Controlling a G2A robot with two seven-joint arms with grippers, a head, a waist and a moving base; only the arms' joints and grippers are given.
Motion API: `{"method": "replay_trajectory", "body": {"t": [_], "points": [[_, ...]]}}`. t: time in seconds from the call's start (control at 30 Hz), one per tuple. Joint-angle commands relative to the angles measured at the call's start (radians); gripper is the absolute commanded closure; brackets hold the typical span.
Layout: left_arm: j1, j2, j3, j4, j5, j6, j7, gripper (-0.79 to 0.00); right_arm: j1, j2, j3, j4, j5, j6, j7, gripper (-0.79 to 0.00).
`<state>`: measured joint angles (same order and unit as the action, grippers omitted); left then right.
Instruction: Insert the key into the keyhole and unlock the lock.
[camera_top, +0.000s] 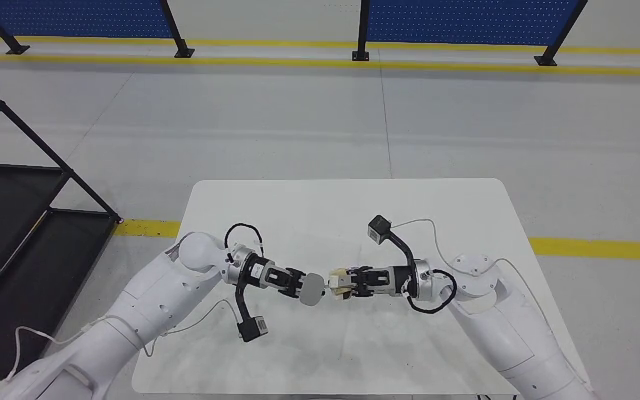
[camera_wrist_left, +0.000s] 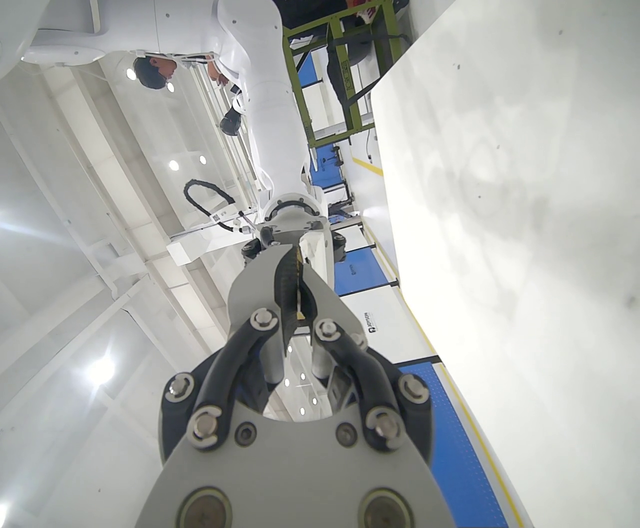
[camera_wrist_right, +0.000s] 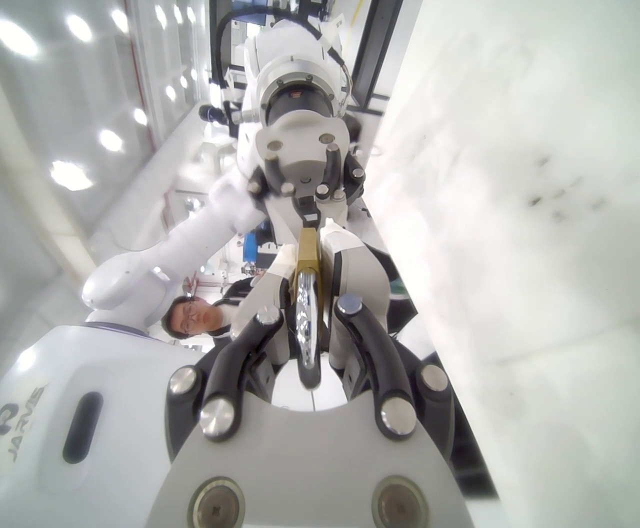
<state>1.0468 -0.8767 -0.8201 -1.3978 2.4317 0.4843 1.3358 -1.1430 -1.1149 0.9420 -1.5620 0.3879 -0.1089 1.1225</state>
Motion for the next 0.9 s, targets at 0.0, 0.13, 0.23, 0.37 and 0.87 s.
{"method": "replay_trajectory", "body": {"t": [0.0,0.13,0.23,0.37,0.87], "points": [[-0.001,0.0,0.001,0.0,0.0,-0.002,0.002,0.0,0.0,0.0,-0.001,-0.001,0.0,0.0,0.002,0.0],[-0.003,-0.001,0.003,0.001,0.002,-0.002,0.002,0.0,0.002,-0.001,-0.003,0.0,0.001,0.0,0.001,0.0],[-0.003,-0.002,0.005,0.002,0.002,-0.002,0.002,0.0,0.002,-0.001,-0.004,0.0,0.002,0.0,0.0,0.0],[-0.006,-0.004,0.01,0.003,0.001,-0.001,0.001,0.0,0.002,-0.001,-0.005,0.0,0.003,0.0,-0.003,0.0],[-0.016,-0.008,0.017,0.016,0.004,0.0,0.0,0.0,0.003,-0.002,-0.009,0.001,0.008,-0.003,0.0,0.0]]}}
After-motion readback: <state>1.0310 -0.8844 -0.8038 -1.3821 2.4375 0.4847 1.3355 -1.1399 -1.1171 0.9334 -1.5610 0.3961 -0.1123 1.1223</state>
